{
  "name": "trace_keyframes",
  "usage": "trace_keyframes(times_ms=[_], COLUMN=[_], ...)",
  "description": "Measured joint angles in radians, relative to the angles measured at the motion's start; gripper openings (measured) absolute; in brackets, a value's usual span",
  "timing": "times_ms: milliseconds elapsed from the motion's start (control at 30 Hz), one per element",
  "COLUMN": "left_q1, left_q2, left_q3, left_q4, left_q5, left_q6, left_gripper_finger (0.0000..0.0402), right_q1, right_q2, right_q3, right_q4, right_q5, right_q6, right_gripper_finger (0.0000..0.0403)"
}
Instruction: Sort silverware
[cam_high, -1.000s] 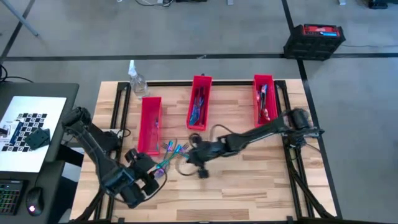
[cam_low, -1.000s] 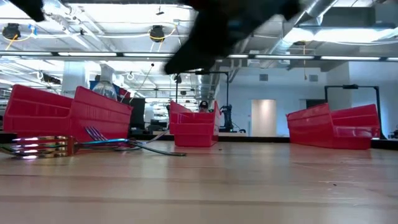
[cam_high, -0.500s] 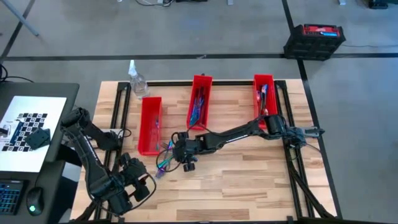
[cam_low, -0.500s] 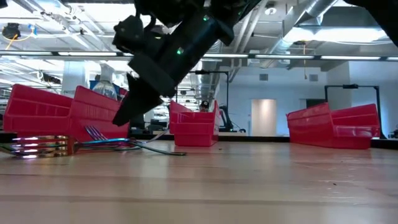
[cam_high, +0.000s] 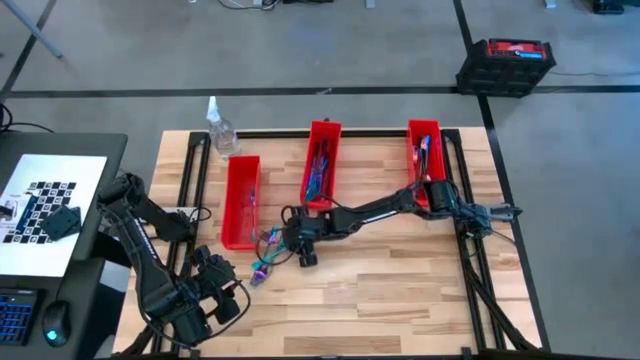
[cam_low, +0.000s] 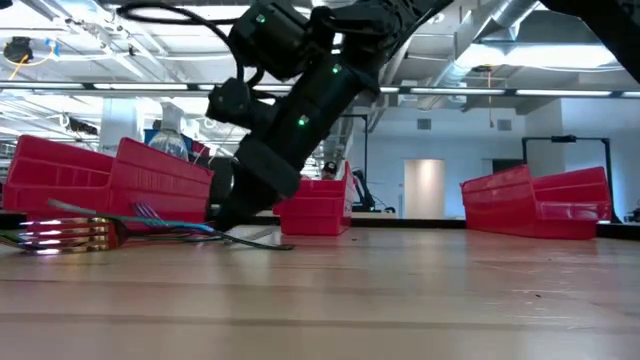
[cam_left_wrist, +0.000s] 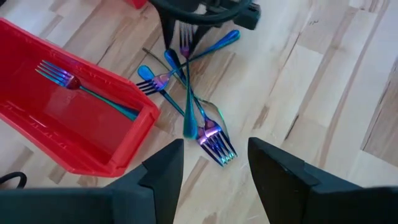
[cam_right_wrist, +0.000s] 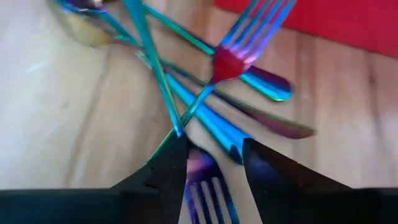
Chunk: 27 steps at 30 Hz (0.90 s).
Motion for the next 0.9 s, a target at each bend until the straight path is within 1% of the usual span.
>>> trace_keyframes(times_ms=[100, 400, 567, 833, 900], left_q1=[0.000, 0.000, 0.000, 0.002, 0.009], left_q2=[0.000, 0.000, 0.000, 0.000, 0.000], left_q3=[0.000, 0.000, 0.000, 0.001, 0.001], left_q4=[0.000, -0.001, 0.003, 0.008, 0.008], left_q5=[-0.003, -0.003, -0.003, -0.003, -0.003], left_q6=[0.007, 0.017, 0.017, 0.015, 0.015], left_gripper_finger=[0.0166, 0.0166, 0.0166, 0.0166, 0.0166], right_q1=[0.008, 0.018, 0.021, -0.006, -0.016], right_q2=[0.000, -0.001, 0.051, 0.056, 0.056], right_q3=[-0.025, -0.019, -0.011, -0.013, -0.013], right_q4=[0.030, 0.036, 0.046, 0.045, 0.034], right_q5=[-0.007, -0.022, -0.028, -0.036, -0.044], right_q6=[0.003, 0.003, 0.014, 0.032, 0.030], right_gripper_finger=[0.0143, 0.0142, 0.0139, 0.0100, 0.0083])
